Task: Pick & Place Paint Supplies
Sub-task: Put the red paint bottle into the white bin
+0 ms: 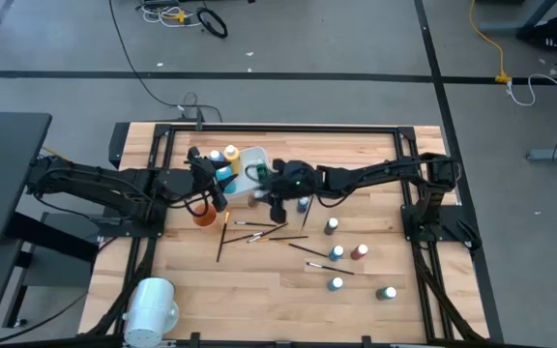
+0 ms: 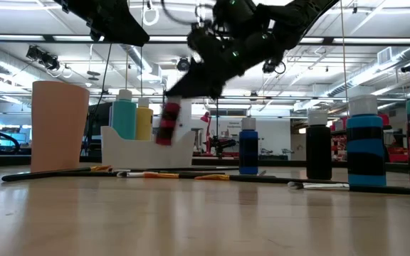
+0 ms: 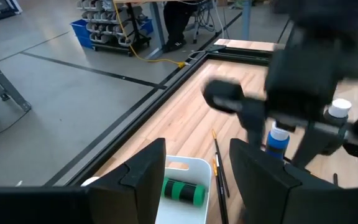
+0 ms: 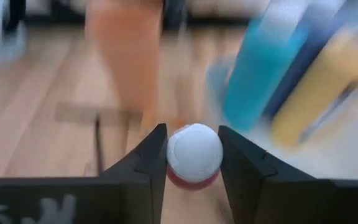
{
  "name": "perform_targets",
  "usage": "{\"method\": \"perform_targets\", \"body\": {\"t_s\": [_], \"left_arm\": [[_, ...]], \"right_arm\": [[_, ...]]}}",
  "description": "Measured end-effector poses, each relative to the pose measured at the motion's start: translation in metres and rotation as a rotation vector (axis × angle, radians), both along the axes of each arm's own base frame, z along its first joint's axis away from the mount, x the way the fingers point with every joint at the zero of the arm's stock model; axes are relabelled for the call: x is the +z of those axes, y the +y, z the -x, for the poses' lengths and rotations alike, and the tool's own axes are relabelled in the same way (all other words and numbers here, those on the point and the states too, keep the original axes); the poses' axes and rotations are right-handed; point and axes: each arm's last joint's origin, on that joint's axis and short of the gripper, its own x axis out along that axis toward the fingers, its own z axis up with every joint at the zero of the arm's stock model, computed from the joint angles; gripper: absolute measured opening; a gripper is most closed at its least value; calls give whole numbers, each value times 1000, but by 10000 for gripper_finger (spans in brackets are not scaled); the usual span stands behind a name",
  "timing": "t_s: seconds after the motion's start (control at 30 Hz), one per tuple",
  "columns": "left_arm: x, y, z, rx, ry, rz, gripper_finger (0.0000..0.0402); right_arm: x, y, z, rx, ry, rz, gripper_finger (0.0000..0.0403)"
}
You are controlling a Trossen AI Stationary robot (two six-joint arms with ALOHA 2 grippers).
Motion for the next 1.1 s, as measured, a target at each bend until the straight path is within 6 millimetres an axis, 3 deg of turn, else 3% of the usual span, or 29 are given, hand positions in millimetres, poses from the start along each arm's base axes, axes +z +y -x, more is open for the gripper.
{"method": "perform_targets", "body": {"t_s": [0.17,0.4,0.5,0.73,0.93,1.1], "left_arm": [[0,0,0,-6,8,-16,190],[6,0,-2,-17,-30,-45,190],[8,0,-3,-20,-47,-47,190],[7,0,-2,-23,-33,-51,190],[7,0,-2,-27,-25,-62,190],[7,0,-2,-27,-25,-62,190]], "right_arm": [[28,-6,-8,-55,-253,42,119],[56,-17,-26,-125,-128,77,117],[43,-23,-39,-139,-95,41,117],[-13,-37,-57,-215,-21,4,117],[-41,-46,-61,-221,38,-54,124],[-51,-46,-64,-148,31,-88,135]]}}
